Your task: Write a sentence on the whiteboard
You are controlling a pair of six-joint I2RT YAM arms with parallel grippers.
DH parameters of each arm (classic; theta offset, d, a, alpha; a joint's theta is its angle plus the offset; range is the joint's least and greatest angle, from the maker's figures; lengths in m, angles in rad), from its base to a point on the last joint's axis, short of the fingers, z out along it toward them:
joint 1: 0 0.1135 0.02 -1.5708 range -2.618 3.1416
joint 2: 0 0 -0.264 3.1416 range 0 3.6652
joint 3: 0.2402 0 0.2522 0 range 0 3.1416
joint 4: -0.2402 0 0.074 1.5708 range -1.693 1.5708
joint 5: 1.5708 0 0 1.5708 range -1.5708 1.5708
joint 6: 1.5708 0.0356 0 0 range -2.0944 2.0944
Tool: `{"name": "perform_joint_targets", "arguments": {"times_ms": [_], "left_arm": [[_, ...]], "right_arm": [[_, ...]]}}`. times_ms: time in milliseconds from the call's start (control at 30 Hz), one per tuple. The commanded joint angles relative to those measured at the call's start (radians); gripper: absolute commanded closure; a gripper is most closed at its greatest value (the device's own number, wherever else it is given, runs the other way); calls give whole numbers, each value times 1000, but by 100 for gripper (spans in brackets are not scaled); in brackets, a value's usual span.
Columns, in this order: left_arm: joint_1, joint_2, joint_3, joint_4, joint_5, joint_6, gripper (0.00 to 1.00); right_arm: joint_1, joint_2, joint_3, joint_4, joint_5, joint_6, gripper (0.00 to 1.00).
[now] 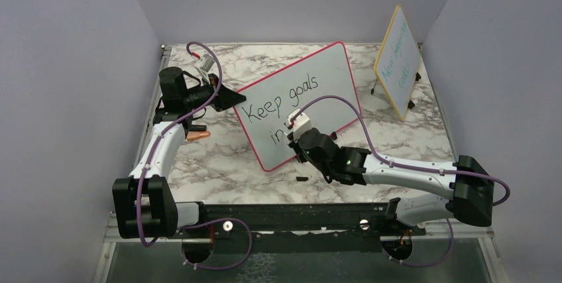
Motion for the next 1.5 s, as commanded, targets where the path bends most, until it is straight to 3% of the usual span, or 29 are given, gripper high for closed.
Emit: {"name": "perform_joint_targets", "arguments": {"times_ms": [0, 567, 900, 1467], "left_arm": [[-22, 27, -21, -78, -79, 74, 100], [-21, 27, -18, -84, -85, 79, 100], [-21, 26, -16, -84, -88, 82, 100], [-21, 28, -17, -84, -91, 84, 100]], "right_arm": [[-8, -6, -16, -54, -7, 29, 99], [-8, -11, -17, -79, -32, 32, 100], [-11, -103, -36, -40, 85, -28, 99], [-120, -192, -114, 34, 79, -75, 99]]}}
